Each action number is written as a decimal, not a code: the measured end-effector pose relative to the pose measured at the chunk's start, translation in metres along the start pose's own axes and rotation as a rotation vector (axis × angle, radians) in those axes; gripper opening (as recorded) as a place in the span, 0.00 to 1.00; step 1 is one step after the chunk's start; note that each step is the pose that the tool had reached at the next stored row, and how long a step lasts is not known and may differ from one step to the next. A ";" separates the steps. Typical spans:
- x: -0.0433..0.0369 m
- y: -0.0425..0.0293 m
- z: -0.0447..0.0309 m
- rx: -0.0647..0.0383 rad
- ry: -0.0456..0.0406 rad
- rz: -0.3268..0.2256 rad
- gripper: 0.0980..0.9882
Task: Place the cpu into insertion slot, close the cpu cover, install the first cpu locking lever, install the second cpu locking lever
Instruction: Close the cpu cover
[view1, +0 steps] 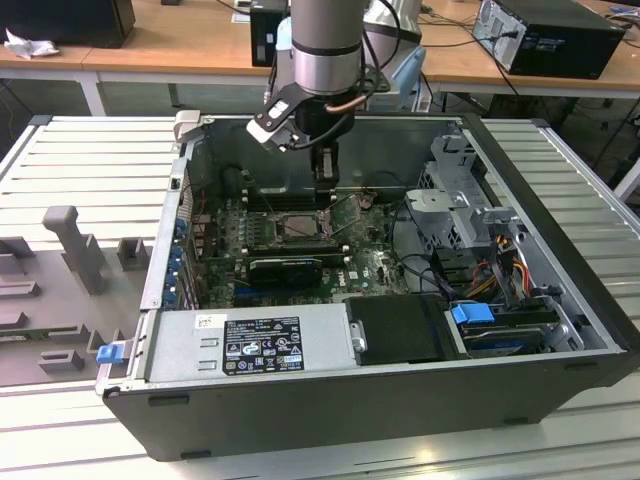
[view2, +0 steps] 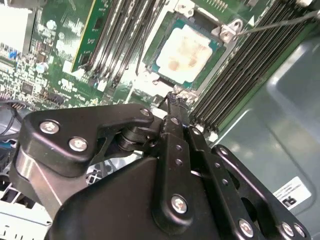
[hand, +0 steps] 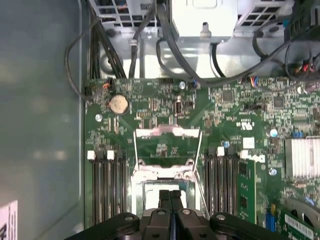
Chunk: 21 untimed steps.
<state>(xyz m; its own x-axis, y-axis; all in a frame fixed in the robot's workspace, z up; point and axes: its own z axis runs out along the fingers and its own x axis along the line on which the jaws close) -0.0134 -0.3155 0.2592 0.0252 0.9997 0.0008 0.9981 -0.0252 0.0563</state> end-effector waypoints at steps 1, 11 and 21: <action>0.0001 0.0032 0.0002 0.000 0.0001 0.000 0.01; 0.0007 0.0266 0.0021 0.008 0.0032 -0.013 0.01; 0.0013 0.0504 0.0051 0.015 0.0066 -0.062 0.01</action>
<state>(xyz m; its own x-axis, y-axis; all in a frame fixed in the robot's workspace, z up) 0.0373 -0.3155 0.2570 -0.0369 0.9993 0.0044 0.9985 0.0367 0.0411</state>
